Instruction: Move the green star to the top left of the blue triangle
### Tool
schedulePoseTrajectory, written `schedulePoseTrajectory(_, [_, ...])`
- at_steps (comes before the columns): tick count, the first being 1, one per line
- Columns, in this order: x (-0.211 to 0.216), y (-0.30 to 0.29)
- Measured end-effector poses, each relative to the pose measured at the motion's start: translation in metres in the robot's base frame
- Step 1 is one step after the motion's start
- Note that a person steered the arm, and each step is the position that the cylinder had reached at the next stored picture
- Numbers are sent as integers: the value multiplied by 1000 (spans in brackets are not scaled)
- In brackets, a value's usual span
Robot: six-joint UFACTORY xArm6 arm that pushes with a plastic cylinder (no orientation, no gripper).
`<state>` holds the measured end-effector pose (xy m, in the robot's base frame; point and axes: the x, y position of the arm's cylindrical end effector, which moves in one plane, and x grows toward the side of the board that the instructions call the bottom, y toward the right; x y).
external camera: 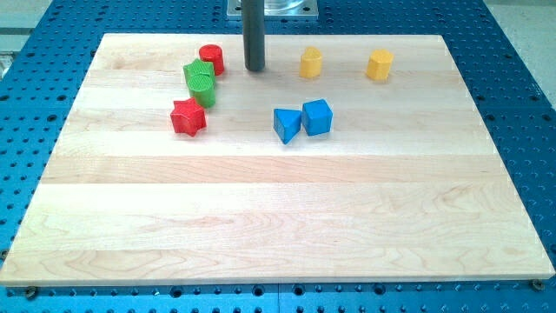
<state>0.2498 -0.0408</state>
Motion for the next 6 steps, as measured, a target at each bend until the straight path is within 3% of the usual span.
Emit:
schedulePoseTrajectory(1, [-44,-56])
schedulePoseTrajectory(2, [-19,-161])
schedulePoseTrajectory(3, [49,-191])
schedulePoseTrajectory(4, [64,-135])
schedulePoseTrajectory(6, [46,-51])
